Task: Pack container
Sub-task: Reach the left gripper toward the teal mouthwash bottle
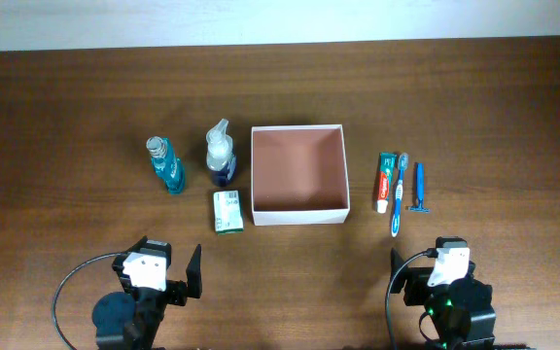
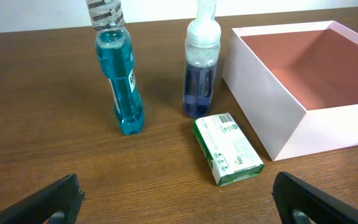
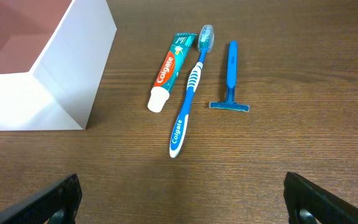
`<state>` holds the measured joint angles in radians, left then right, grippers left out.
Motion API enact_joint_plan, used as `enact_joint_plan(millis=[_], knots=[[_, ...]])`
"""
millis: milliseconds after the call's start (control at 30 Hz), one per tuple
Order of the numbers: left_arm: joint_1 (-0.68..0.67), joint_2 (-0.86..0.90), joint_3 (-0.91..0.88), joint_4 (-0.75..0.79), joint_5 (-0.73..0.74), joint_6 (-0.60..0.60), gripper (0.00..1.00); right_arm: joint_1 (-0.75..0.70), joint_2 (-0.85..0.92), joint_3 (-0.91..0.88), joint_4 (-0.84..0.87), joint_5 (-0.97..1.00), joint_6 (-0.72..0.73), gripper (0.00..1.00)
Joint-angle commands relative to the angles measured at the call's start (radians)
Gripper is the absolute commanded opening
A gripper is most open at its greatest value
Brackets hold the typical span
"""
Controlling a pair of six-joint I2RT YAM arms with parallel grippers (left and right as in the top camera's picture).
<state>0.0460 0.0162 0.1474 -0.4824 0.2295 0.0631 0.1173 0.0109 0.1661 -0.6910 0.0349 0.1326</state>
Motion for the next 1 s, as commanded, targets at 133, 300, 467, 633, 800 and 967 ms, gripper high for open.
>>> enact_joint_plan(millis=[133, 300, 467, 633, 800, 967], knots=[[-0.002, -0.011, -0.010, 0.019, 0.015, 0.012, 1.00, -0.007, -0.007, -0.007, 0.000, -0.002, 0.007, 0.98], [-0.002, -0.002, 0.027, 0.020, 0.010, -0.048, 1.00, -0.007, -0.007, -0.007, 0.000, -0.002, 0.007, 0.99], [-0.002, 0.126, 0.141, 0.019, -0.003, -0.079, 1.00, -0.008, -0.007, -0.007, 0.000, -0.002, 0.007, 0.99], [-0.002, 0.370, 0.348, 0.010, -0.013, -0.079, 1.00, -0.007, -0.007, -0.007, 0.000, -0.002, 0.007, 0.99], [-0.002, 0.776, 0.722, -0.160, -0.069, -0.039, 1.00, -0.007, -0.007, -0.007, 0.000, -0.002, 0.007, 0.99], [-0.002, 1.238, 1.192, -0.476, -0.072, 0.063, 1.00, -0.007, -0.007, -0.007, 0.000, -0.002, 0.007, 0.99]])
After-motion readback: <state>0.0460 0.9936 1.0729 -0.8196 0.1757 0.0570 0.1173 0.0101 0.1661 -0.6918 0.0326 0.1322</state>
